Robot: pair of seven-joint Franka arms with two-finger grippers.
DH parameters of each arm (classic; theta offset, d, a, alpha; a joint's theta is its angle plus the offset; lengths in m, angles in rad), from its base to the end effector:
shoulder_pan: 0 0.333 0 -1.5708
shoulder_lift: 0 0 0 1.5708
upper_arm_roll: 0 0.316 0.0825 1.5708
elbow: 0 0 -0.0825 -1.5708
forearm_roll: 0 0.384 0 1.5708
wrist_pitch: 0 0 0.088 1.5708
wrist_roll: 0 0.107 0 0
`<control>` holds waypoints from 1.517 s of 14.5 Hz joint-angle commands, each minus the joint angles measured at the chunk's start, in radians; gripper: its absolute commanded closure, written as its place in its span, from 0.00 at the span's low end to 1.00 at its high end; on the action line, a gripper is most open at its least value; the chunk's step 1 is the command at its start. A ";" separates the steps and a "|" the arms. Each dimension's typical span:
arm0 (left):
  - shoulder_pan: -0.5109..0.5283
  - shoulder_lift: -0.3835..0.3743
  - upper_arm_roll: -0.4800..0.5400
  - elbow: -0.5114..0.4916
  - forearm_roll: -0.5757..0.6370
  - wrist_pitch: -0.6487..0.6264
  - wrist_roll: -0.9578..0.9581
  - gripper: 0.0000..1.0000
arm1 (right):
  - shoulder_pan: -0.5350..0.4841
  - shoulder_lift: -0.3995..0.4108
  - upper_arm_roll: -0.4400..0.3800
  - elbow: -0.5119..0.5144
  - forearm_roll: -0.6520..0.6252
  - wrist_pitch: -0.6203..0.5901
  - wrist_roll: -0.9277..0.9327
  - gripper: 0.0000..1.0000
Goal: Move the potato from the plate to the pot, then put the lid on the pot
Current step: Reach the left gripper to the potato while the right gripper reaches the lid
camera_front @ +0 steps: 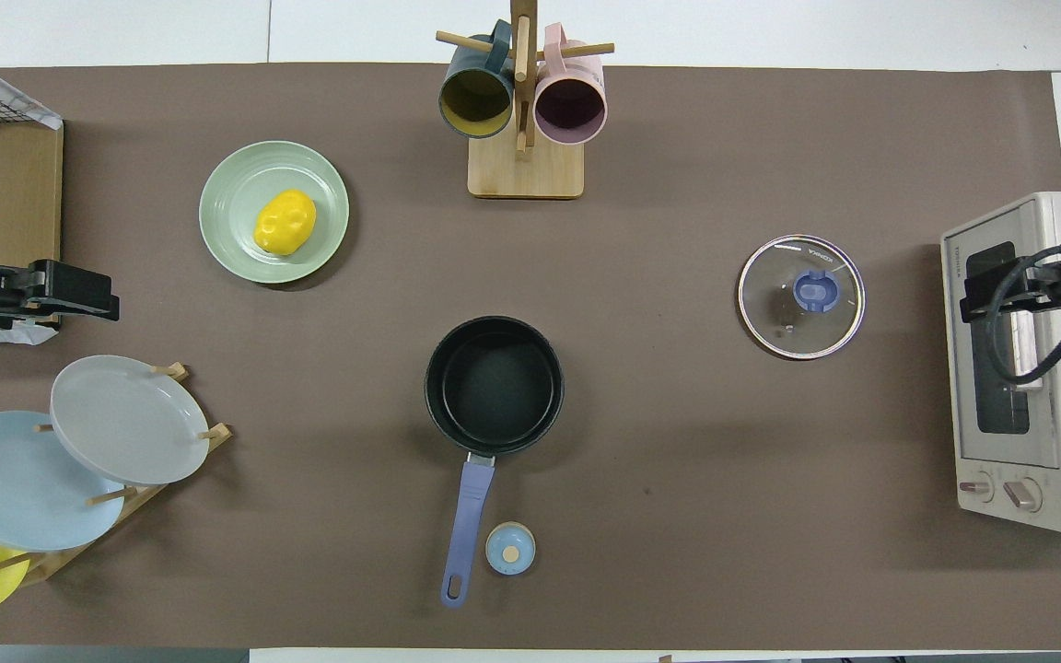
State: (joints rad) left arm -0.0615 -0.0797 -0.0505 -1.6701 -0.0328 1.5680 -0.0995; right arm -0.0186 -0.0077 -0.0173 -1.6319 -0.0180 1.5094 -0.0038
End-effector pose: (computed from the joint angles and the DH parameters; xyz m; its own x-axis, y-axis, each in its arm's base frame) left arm 0.5244 -0.0636 0.6206 0.9996 -0.0123 -0.0252 -0.0117 -0.9996 0.0264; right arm 0.5427 -0.0215 0.5952 0.9929 -0.0329 -0.1146 -0.0312 -0.9994 0.0174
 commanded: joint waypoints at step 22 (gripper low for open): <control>-0.070 0.503 -0.005 0.234 -0.016 0.268 -0.019 0.00 | 0.040 0.195 0.019 -0.327 0.039 0.652 -0.136 0.00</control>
State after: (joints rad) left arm -0.1271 0.2697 -0.0567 -1.5775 -0.0389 1.8270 -0.1296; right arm 0.0140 0.1801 0.0017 -1.9008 -0.0059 2.0768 -0.1096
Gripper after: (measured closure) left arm 0.000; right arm 0.000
